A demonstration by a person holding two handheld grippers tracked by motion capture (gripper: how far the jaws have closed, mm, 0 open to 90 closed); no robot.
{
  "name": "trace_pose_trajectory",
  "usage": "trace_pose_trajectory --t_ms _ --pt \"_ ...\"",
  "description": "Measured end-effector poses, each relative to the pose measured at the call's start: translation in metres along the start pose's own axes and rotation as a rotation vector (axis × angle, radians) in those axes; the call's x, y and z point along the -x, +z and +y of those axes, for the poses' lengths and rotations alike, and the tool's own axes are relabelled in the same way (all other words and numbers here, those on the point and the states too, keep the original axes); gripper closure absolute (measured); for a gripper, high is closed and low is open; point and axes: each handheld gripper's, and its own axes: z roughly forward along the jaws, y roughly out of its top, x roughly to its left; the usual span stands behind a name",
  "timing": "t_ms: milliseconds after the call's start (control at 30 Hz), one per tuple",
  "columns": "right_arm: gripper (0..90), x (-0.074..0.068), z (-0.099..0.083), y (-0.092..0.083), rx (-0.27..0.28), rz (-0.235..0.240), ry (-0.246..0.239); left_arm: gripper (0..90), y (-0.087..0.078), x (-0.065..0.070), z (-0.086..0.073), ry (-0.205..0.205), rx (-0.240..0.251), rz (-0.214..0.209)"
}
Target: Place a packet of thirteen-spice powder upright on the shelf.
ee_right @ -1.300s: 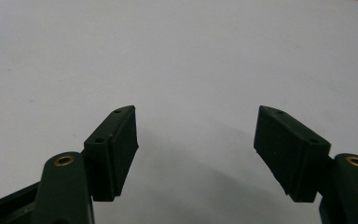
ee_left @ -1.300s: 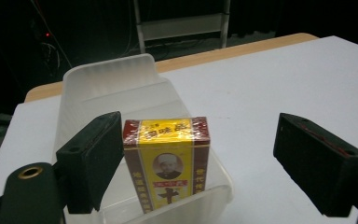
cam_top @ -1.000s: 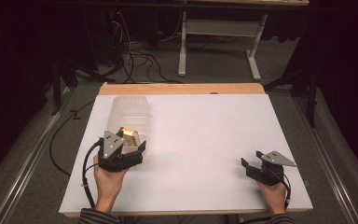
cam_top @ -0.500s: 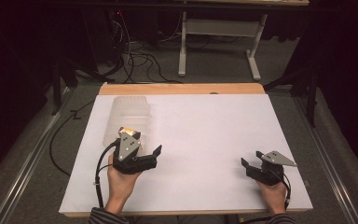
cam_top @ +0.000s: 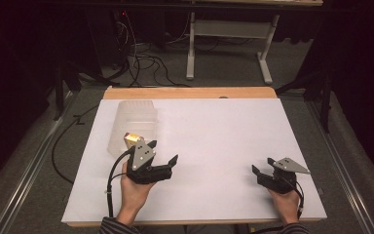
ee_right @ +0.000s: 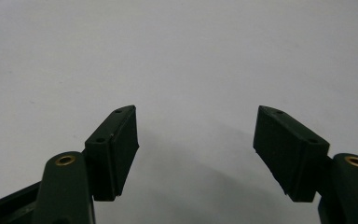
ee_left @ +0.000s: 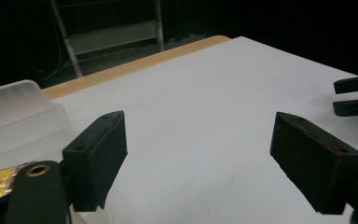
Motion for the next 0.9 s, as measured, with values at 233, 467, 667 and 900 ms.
trace_pose_trajectory --t_ms 233,467,667,900 --pt "31.0 0.001 0.000 0.000 0.003 0.005 -0.004 18.9 0.002 0.003 -0.012 -0.004 -0.028 -0.011" --pt "31.8 0.001 0.000 0.000 0.006 0.011 0.007 19.0 0.002 0.009 -0.022 -0.010 -0.065 -0.029" --pt "32.1 0.002 0.000 0.000 0.008 0.013 0.009 19.2 0.003 0.011 -0.031 -0.024 -0.086 -0.032" --pt "32.1 0.002 0.000 0.001 -0.005 0.015 0.014 19.7 0.006 0.010 -0.039 -0.023 -0.119 -0.023"
